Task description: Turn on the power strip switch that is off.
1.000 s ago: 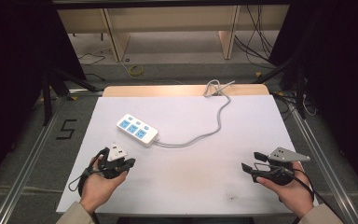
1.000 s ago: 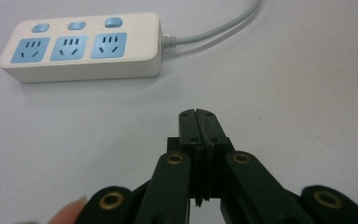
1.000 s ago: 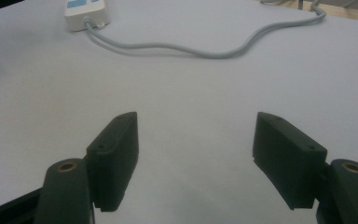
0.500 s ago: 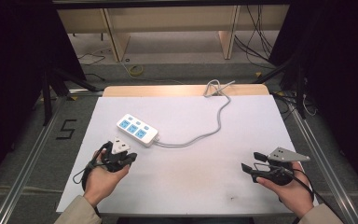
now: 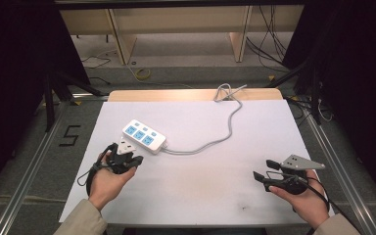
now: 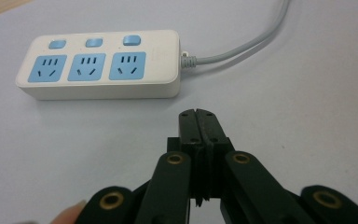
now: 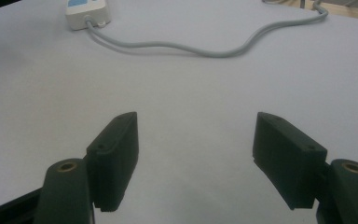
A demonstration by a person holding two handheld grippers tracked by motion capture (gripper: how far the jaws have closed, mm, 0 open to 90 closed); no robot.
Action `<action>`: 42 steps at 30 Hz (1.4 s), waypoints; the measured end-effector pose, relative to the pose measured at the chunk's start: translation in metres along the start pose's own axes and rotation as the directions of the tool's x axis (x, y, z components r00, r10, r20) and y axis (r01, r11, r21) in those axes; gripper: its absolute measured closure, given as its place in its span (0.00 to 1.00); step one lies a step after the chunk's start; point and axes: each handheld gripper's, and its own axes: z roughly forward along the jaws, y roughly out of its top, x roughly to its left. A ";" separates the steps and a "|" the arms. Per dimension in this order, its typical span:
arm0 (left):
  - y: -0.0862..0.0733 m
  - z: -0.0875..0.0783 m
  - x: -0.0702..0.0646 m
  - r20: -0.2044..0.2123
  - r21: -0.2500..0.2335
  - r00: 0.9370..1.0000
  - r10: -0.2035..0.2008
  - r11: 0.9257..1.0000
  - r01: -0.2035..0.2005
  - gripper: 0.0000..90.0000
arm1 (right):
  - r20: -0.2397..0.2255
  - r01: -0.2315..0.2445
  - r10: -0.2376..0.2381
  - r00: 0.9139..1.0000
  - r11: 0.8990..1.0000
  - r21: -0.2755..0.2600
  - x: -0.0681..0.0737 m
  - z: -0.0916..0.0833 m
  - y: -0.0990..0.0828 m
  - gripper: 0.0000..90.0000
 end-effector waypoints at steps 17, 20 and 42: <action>0.013 0.009 0.010 -0.021 0.016 1.000 0.004 1.000 -0.004 1.00 | 0.000 0.000 0.000 1.000 1.000 0.003 0.000 0.000 0.000 0.35; 0.015 0.011 0.011 -0.024 0.020 1.000 0.001 1.000 0.000 1.00 | -0.004 -0.003 0.003 1.000 1.000 0.002 0.000 0.000 0.000 0.35; 0.029 0.026 0.023 -0.055 0.031 0.998 -0.010 0.999 0.012 1.00 | -0.006 0.002 -0.002 1.000 1.000 0.009 0.001 0.000 -0.001 0.35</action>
